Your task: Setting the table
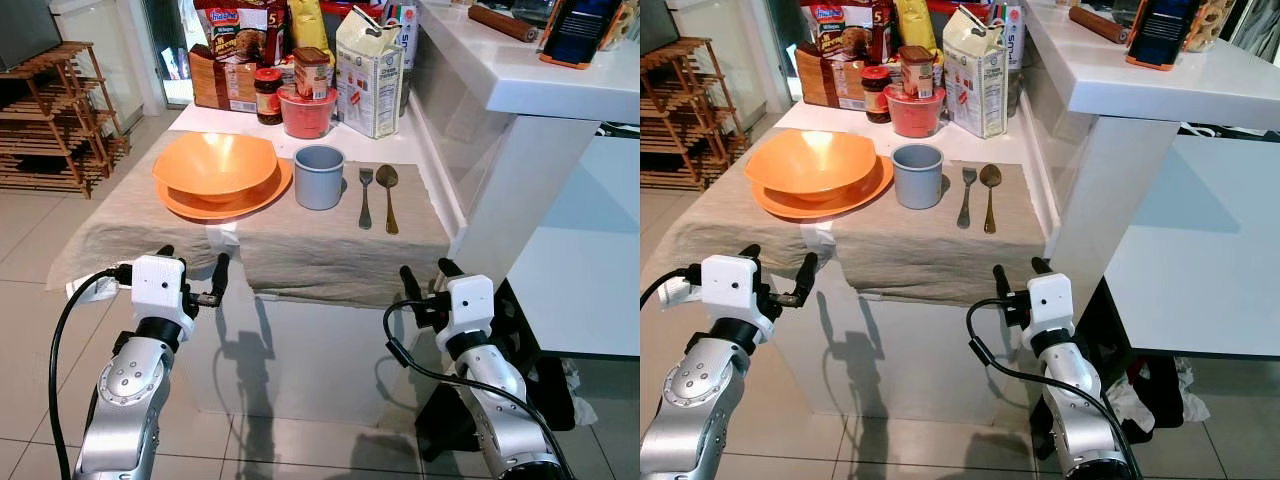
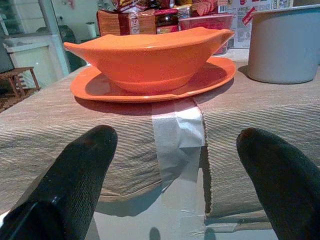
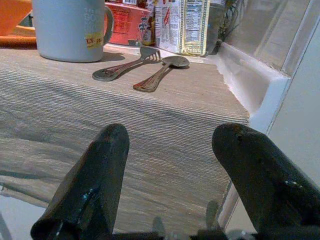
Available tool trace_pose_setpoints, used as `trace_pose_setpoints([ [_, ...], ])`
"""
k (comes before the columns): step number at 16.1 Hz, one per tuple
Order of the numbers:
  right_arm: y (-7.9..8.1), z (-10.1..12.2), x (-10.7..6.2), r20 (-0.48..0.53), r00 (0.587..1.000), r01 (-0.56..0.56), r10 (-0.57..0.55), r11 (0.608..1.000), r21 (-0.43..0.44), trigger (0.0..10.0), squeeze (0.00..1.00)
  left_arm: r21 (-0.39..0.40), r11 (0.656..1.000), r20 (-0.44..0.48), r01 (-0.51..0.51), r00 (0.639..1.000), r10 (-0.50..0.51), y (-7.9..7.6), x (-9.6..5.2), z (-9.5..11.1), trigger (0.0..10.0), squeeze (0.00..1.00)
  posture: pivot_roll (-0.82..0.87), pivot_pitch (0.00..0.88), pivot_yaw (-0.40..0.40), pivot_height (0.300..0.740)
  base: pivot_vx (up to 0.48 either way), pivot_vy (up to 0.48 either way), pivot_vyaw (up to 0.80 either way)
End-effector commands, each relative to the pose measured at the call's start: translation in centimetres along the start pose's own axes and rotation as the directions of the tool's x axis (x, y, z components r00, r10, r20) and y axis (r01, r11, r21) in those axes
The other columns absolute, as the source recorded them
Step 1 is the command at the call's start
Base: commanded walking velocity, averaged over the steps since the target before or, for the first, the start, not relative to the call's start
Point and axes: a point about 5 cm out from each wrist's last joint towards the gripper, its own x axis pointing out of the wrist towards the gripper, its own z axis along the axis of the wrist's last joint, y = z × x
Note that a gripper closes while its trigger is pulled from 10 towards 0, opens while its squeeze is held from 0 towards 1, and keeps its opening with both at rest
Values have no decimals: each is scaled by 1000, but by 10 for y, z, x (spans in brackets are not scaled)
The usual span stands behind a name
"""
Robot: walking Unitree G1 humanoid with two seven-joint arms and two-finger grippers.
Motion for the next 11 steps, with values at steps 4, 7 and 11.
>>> trace_pose_setpoints([
  [4,0,22,10,102,995,3,-1,1000,-26,10000,0,43,999,51,-14,999,11,2,7,15,10000,0,28,0,-14,740,0,64,0],
  [7,-2,40,22,151,988,19,-18,1000,-4,10000,0,82,996,99,-34,995,26,9,19,37,10000,0,33,0,-12,740,0,0,0],
  [11,-10,53,28,195,979,59,-58,998,-1,10000,0,113,994,144,-11,990,-5,9,26,55,10000,0,33,0,-7,740,0,0,0],
])
